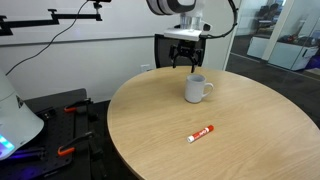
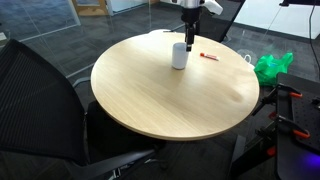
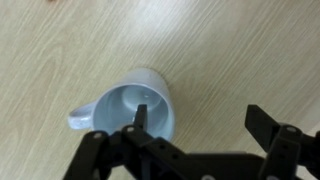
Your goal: Move the white cup to the left
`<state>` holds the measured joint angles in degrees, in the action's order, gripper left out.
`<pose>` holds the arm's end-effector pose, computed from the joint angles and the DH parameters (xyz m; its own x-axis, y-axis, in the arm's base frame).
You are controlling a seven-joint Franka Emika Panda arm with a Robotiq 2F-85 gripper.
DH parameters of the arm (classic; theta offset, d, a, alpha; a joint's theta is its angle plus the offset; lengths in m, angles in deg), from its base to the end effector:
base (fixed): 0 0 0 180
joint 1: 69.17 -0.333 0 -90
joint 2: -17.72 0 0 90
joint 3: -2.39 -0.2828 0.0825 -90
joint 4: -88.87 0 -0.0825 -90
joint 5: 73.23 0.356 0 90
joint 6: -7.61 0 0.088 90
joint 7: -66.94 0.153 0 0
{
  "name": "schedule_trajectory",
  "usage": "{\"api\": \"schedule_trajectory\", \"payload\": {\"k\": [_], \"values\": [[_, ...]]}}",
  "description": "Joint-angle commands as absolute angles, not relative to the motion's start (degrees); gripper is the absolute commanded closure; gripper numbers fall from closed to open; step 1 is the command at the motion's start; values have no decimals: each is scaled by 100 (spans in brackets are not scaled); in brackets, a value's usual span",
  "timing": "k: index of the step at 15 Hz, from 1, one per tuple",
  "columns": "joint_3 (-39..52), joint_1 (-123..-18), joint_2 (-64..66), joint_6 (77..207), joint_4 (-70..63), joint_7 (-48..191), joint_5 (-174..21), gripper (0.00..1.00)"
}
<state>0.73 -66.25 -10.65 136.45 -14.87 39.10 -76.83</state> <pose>0.6054 -0.0177 0.2075 0.8749 0.4797 -0.0660 0.4809 -0.8768 0.0023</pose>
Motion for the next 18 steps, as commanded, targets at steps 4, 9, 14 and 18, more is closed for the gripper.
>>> {"api": "schedule_trajectory", "payload": {"k": [4, 9, 14, 18], "values": [[-10, -6546, -1107, 13635, -1477, 3940, -7730, 0], [-34, -6526, -1114, 13887, -1543, 3859, -7733, 0], [-105, -6412, -1286, 14157, -1516, 3735, -7629, 0], [-241, -6235, -1469, 14281, -1467, 3477, -7515, 0]]}}
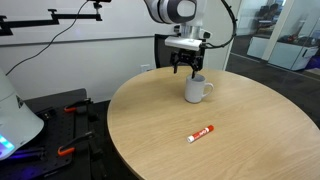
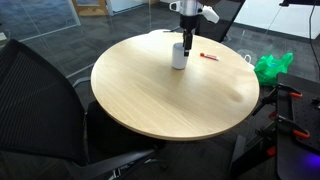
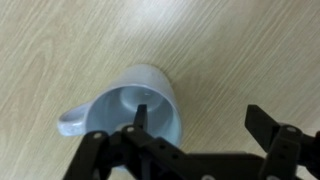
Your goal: Move the white cup to the left
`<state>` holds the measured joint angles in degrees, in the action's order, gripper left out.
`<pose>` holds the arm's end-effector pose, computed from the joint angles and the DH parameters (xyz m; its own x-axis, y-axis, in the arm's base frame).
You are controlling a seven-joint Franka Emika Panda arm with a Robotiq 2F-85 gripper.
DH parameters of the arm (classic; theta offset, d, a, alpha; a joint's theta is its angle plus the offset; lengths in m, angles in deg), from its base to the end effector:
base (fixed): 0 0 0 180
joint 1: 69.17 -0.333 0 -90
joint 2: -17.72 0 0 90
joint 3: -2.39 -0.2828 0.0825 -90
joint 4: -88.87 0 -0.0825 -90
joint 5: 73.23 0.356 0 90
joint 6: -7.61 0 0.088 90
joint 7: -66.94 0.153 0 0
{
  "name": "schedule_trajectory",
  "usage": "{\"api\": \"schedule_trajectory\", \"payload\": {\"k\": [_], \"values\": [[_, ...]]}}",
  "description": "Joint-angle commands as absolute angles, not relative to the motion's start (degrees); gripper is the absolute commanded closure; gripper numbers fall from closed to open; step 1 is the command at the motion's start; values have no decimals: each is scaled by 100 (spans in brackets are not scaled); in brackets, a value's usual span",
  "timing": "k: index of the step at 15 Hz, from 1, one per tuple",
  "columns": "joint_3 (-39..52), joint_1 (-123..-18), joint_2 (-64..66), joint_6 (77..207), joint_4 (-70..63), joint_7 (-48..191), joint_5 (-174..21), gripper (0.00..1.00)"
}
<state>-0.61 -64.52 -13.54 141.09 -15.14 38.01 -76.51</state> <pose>0.6094 -0.0210 0.1818 0.8727 0.4871 -0.0329 0.4872 -0.8733 -0.0032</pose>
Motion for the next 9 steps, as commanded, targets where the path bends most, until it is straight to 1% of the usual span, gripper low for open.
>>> {"api": "schedule_trajectory", "payload": {"k": [1, 3, 4, 5, 6, 9], "values": [[-282, -6179, -1523, 14310, -1443, 3398, -7476, 0], [-334, -6100, -1604, 14316, -1407, 3287, -7441, 0], [-349, -6073, -1633, 14319, -1398, 3255, -7426, 12], [-365, -6044, -1661, 14316, -1386, 3201, -7411, 28], [-378, -6021, -1682, 14310, -1379, 3189, -7396, 34], [-407, -5979, -1730, 14303, -1352, 3120, -7368, 59]]}}
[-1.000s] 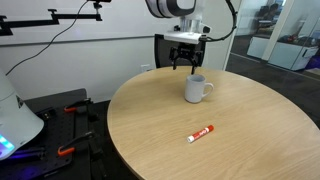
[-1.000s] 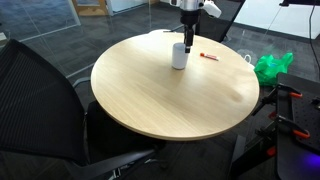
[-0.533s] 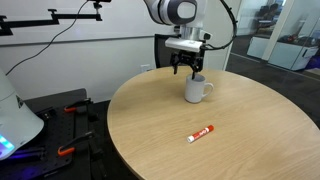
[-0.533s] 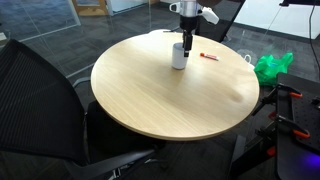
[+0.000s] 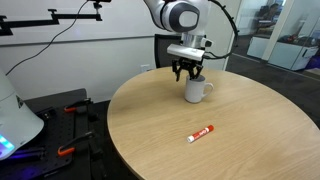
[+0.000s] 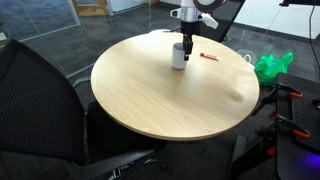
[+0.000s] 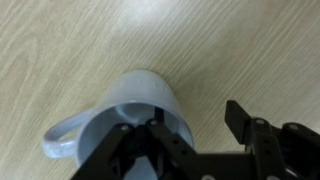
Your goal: Move the white cup to the left
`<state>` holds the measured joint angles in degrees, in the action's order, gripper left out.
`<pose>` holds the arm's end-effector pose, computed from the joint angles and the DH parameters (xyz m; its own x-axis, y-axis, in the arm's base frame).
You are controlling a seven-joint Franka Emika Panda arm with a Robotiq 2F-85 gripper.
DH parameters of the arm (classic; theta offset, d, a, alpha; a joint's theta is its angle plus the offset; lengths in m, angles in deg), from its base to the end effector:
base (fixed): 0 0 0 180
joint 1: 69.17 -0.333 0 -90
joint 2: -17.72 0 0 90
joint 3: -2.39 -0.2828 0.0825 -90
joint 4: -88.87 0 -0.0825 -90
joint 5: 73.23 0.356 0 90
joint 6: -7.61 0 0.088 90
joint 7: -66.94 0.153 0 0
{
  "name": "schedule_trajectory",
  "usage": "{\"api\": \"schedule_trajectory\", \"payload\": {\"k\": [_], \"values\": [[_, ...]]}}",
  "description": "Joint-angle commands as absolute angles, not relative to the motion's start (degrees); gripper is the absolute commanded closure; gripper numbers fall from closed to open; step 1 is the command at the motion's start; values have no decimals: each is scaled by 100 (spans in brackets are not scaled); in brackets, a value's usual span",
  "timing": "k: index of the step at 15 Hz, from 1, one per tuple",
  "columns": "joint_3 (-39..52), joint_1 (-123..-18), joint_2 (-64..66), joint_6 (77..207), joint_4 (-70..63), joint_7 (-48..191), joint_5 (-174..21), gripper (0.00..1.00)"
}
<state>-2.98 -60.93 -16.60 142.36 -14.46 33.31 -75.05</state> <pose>0.6081 -0.0325 0.1567 0.8547 0.5186 -0.0222 0.5170 -0.8544 -0.0524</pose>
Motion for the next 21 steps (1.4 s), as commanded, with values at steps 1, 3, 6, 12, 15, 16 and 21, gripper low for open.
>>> {"api": "schedule_trajectory", "payload": {"k": [1, 3, 6, 12, 15, 16, 21], "values": [[-408, -5977, -1741, 14304, -1335, 3120, -7375, 66], [-411, -5979, -1749, 14310, -1322, 3117, -7386, 82], [-418, -5977, -1765, 14306, -1305, 3112, -7383, 100], [-452, -5974, -1791, 14230, -1275, 3063, -7368, 97], [-501, -5975, -1787, 14188, -1280, 2955, -7337, 97], [-515, -5988, -1784, 14177, -1284, 2950, -7341, 97], [-646, -6105, -1719, 14065, -1347, 2889, -7378, 97]]}}
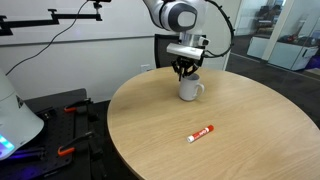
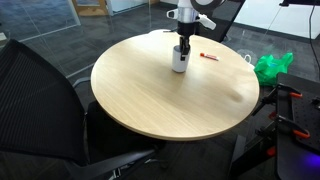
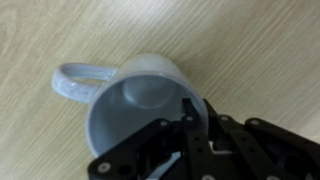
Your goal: Move the white cup to the left
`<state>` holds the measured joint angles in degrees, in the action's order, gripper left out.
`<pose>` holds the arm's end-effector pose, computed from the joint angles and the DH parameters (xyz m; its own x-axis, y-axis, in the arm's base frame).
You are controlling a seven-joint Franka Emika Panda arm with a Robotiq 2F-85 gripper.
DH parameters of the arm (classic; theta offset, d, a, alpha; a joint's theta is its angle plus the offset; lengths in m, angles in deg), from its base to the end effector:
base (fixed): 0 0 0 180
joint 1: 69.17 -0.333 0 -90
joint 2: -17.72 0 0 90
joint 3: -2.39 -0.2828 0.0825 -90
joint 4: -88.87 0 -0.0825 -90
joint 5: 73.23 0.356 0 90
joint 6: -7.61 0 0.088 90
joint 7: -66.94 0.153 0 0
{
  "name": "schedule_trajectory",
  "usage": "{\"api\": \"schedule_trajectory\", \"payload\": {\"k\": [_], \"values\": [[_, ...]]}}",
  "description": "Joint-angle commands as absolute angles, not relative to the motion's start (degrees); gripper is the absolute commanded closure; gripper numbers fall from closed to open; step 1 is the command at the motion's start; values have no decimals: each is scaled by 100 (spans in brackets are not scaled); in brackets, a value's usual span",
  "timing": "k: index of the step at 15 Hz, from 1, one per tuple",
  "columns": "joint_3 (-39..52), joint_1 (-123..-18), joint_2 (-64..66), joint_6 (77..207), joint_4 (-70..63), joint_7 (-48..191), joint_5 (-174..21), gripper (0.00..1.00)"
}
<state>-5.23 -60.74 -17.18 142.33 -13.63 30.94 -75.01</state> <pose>0.6127 -0.0113 0.1575 0.8171 0.5765 -0.0010 0.5751 -0.8152 -0.0684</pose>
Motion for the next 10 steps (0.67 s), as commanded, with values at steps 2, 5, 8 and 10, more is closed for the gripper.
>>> {"api": "schedule_trajectory", "payload": {"k": [2, 5, 8, 10], "values": [[-684, -6179, -1686, 14001, -1375, 2948, -7418, 97], [-732, -6323, -1645, 13866, -1424, 2975, -7465, 97], [-762, -6489, -1557, 13777, -1519, 2986, -7548, 97], [-780, -6610, -1457, 13747, -1619, 3010, -7602, 97]]}}
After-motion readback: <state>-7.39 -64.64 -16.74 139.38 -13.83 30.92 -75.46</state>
